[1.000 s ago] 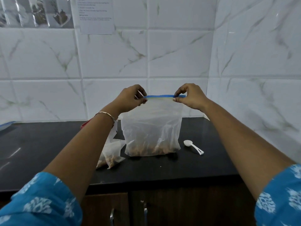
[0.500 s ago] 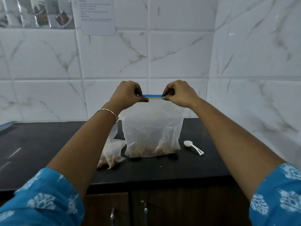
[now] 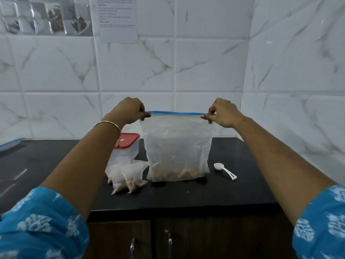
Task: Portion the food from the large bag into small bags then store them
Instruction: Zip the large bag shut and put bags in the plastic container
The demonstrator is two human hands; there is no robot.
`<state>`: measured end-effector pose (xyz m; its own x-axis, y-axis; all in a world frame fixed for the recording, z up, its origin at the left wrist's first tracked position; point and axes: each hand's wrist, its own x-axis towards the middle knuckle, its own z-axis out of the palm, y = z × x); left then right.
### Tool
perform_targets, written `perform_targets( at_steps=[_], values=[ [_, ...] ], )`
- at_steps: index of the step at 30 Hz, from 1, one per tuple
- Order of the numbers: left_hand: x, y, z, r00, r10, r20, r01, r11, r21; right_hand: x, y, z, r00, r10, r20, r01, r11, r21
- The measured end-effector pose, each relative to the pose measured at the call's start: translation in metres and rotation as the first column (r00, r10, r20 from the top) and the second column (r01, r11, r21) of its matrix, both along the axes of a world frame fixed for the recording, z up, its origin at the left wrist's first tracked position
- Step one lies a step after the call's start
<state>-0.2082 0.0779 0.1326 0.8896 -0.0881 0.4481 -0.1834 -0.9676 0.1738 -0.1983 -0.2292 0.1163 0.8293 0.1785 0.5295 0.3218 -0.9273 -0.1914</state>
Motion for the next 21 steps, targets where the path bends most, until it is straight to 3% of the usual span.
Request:
perform_targets(
  at_steps=[3, 6, 9, 11, 13, 17, 21],
  values=[
    [0.002, 0.007, -0.002, 0.994, -0.105, -0.007, 0.099, 0.954, -0.283, 0.000, -0.011, 0.003, 0.999, 0.019, -0.034, -0.014, 0.990, 0.141],
    [0.003, 0.008, -0.006, 0.977, -0.214, 0.010, 0.170, 0.742, -0.648, 0.001, -0.015, 0.003, 0.997, 0.056, -0.053, -0.039, 0.961, 0.275],
    [0.005, 0.006, -0.009, 0.976, -0.217, 0.033, 0.165, 0.625, -0.763, 0.003, -0.014, -0.001, 0.996, 0.088, -0.021, -0.073, 0.918, 0.390],
    [0.008, 0.005, -0.011, 0.982, -0.183, 0.048, 0.155, 0.630, -0.761, 0.004, -0.014, -0.004, 0.993, 0.115, -0.019, -0.092, 0.873, 0.480],
    [0.012, 0.005, -0.012, 0.990, -0.126, 0.062, 0.133, 0.700, -0.702, 0.006, -0.015, -0.004, 0.993, 0.121, -0.008, -0.101, 0.859, 0.502],
    [0.015, -0.002, -0.012, 0.998, -0.028, 0.059, 0.053, 0.878, -0.476, 0.013, -0.012, -0.003, 0.998, 0.060, 0.021, -0.064, 0.908, 0.415],
    [0.015, -0.009, -0.009, 1.000, -0.022, 0.006, 0.023, 0.944, -0.328, 0.021, -0.014, -0.007, 1.000, 0.019, 0.004, -0.019, 0.948, 0.319]
  ],
)
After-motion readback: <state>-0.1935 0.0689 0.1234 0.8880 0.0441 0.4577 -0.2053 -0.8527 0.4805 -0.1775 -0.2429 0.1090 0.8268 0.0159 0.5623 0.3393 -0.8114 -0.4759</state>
